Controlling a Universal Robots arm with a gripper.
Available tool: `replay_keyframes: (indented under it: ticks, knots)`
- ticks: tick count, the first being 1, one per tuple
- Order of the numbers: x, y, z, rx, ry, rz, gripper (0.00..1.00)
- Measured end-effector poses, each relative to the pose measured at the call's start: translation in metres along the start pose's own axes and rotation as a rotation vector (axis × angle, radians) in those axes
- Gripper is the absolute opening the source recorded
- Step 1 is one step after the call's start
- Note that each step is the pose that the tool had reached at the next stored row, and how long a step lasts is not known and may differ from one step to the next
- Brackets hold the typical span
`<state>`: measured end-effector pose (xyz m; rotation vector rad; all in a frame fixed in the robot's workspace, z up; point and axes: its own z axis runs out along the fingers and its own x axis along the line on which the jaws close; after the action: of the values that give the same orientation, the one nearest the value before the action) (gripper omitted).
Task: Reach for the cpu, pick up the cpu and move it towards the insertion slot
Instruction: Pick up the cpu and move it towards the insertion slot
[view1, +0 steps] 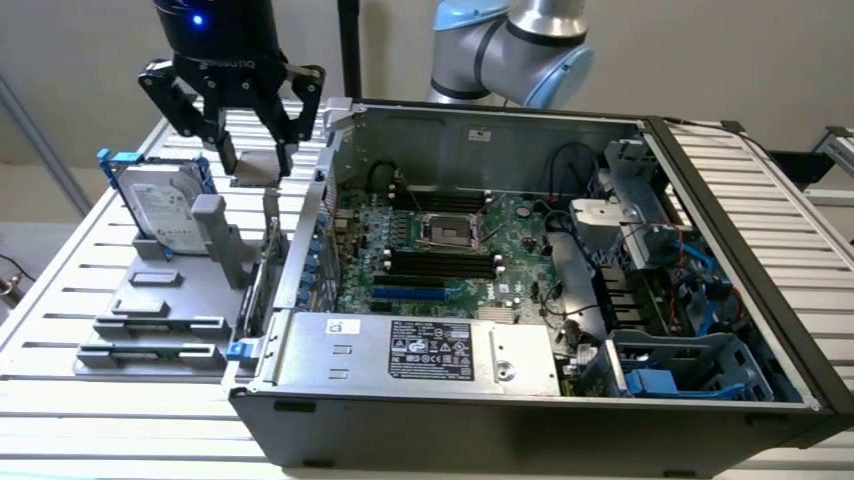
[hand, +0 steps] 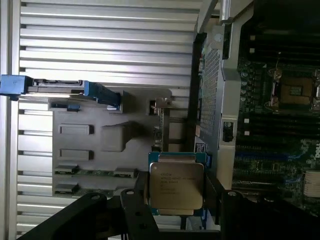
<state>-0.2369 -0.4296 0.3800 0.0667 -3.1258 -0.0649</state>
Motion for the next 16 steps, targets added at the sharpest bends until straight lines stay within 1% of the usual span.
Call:
replay_keyframes:
  ticks: [7, 16]
  knots:
    - [-0.032, -0.0013, -0.0008, -0.0039, 0.0000, 0.000, 0.55]
    - [-0.073, -0.0031, -0.0015, -0.0069, 0.0000, 0.000, 0.55]
